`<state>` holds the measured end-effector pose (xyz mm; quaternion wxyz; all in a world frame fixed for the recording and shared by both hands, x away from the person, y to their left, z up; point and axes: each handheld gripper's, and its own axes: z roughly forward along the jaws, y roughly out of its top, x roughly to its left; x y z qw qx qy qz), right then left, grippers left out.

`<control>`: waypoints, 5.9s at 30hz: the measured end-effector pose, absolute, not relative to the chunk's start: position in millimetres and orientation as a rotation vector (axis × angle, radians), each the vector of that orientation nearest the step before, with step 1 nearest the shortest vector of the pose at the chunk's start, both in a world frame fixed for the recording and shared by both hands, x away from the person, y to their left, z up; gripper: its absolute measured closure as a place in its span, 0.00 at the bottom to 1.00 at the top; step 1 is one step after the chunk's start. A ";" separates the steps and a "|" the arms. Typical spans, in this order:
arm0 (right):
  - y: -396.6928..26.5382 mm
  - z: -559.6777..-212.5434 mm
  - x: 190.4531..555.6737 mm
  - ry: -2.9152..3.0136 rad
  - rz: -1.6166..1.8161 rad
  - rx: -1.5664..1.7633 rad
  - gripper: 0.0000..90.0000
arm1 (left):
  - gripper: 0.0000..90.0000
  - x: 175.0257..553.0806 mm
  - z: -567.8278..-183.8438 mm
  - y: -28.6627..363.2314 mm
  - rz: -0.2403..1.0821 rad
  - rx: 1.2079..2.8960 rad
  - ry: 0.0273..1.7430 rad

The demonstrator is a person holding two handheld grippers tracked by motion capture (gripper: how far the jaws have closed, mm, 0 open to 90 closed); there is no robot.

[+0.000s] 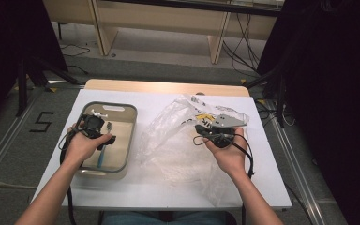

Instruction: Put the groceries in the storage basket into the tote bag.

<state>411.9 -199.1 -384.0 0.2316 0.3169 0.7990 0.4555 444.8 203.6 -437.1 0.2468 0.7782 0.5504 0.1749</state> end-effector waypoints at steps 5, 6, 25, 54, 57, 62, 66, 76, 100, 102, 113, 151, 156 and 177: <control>-198.8 -384.0 411.7 2.197 1.253 0.869 1.00 | 0.38 450.3 -443.4 203.6 0.443 2.138 1.562; -198.7 -384.1 411.7 2.197 1.254 0.869 1.00 | 0.38 451.5 -444.9 204.3 0.436 2.145 1.574; -198.3 -384.2 411.7 2.199 1.257 0.874 1.00 | 0.50 458.5 -462.5 208.8 0.362 2.171 1.649; -197.9 -383.8 411.4 2.202 1.258 0.871 1.00 | 0.74 460.2 -464.0 200.5 0.349 2.234 1.604; -197.9 -383.7 411.3 2.202 1.259 0.870 1.00 | 0.76 461.2 -463.8 200.9 0.342 2.241 1.598; -197.6 -383.5 411.0 2.202 1.261 0.871 1.00 | 0.79 463.3 -463.6 201.4 0.336 2.257 1.586; -198.0 -383.6 411.2 2.203 1.260 0.870 1.00 | 0.83 464.5 -463.2 200.6 0.327 2.273 1.577; -198.0 -383.5 410.9 2.202 1.264 0.873 1.00 | 0.89 465.3 -462.7 198.3 0.343 2.302 1.566; -198.3 -383.9 411.4 2.200 1.267 0.870 1.00 | 0.91 463.4 -460.2 195.4 0.365 2.283 1.598; -198.2 -384.0 411.4 2.202 1.264 0.870 1.00 | 0.91 463.5 -460.2 194.9 0.367 2.287 1.597; -197.6 -383.9 411.2 2.203 1.266 0.870 1.00 | 0.78 468.3 -462.8 195.1 0.404 2.277 1.596; -198.9 -383.5 411.3 2.192 1.278 0.879 1.00 | 0.90 474.8 -460.4 187.8 0.357 2.251 1.648; -199.1 -383.4 411.3 2.191 1.282 0.880 1.00 | 0.93 472.0 -451.3 188.8 0.380 2.202 1.602; -199.9 -383.1 411.8 2.190 1.285 0.881 1.00 | 0.57 490.3 -463.4 208.3 0.472 2.141 1.700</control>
